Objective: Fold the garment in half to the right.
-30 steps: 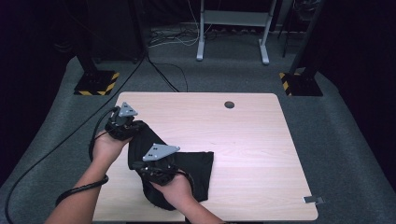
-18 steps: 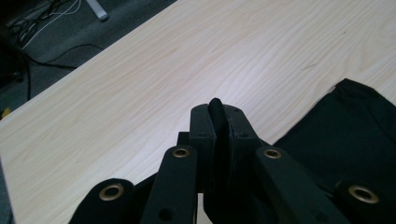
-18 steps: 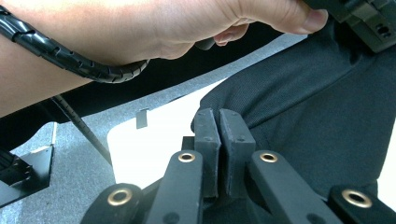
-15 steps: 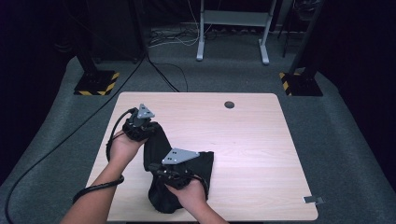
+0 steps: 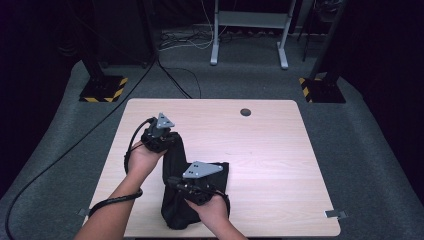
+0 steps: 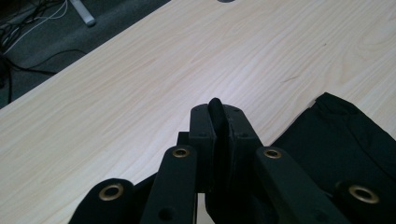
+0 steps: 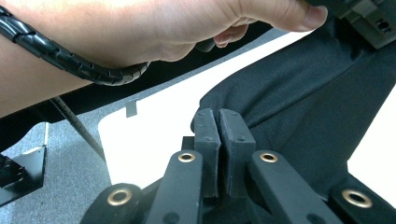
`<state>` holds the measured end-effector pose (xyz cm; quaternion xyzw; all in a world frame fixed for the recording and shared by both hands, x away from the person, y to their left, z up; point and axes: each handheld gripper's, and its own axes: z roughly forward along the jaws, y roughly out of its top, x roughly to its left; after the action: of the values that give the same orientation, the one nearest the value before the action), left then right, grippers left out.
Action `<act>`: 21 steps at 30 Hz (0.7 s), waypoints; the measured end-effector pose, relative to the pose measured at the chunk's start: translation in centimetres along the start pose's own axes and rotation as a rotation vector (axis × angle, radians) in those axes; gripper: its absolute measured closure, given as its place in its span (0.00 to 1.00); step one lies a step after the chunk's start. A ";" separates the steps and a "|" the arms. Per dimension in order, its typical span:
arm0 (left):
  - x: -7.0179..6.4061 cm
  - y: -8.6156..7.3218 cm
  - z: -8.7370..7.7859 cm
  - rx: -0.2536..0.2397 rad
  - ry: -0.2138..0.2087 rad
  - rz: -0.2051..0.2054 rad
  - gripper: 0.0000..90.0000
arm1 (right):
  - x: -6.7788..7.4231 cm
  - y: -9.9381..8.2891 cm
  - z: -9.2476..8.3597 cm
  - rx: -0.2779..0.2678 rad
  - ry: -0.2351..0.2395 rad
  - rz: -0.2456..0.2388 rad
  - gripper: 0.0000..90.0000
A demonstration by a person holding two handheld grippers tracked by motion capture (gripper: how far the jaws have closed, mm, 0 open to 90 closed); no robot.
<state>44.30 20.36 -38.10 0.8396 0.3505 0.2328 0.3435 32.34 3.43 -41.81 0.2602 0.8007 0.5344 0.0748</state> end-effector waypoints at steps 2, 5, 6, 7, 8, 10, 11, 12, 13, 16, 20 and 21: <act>-0.1 0.0 0.2 -0.001 -0.006 -0.002 0.92 | -0.1 -0.3 -0.1 -0.001 -0.004 0.002 0.97; -0.4 0.0 0.6 -0.003 -0.012 -0.006 0.92 | -0.3 -0.6 -0.4 -0.001 -0.011 0.009 0.97; -0.4 0.0 0.7 -0.005 -0.015 -0.005 0.92 | -0.4 -0.7 -0.4 -0.001 -0.012 0.008 0.97; -0.5 0.0 0.8 -0.006 -0.017 -0.004 0.92 | -0.4 -0.7 -0.5 0.000 -0.014 0.012 0.96; -0.7 0.0 1.0 -0.007 -0.020 -0.003 0.92 | -0.5 -0.8 -0.6 0.000 -0.016 0.013 0.97; -0.8 0.0 1.1 -0.008 -0.023 0.000 0.92 | -0.6 -1.0 -0.7 0.000 -0.019 0.014 0.96; -0.9 0.0 1.2 -0.009 -0.025 0.000 0.92 | -0.6 -1.1 -0.8 0.000 -0.020 0.014 0.97; -0.9 0.0 1.3 -0.010 -0.027 -0.004 0.92 | -0.6 -1.2 -0.9 0.000 -0.023 0.016 0.97; -0.9 0.0 1.3 -0.010 -0.027 -0.004 0.92 | -0.7 -1.4 -1.0 0.001 -0.026 0.018 0.96; -1.2 0.0 1.5 -0.015 -0.035 -0.004 0.92 | -0.9 -1.7 -1.3 -0.001 -0.031 0.022 0.96; -1.5 0.0 1.9 -0.018 -0.046 -0.008 0.92 | -1.1 -2.1 -1.6 0.006 -0.041 0.021 0.96; -1.6 0.0 2.0 -0.019 -0.048 -0.009 0.92 | -1.1 -2.2 -1.7 0.008 -0.044 0.020 0.96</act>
<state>44.56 18.33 -39.63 0.8401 0.3437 0.2143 0.3609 31.92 0.86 -43.23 0.2799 0.7985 0.5261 0.0860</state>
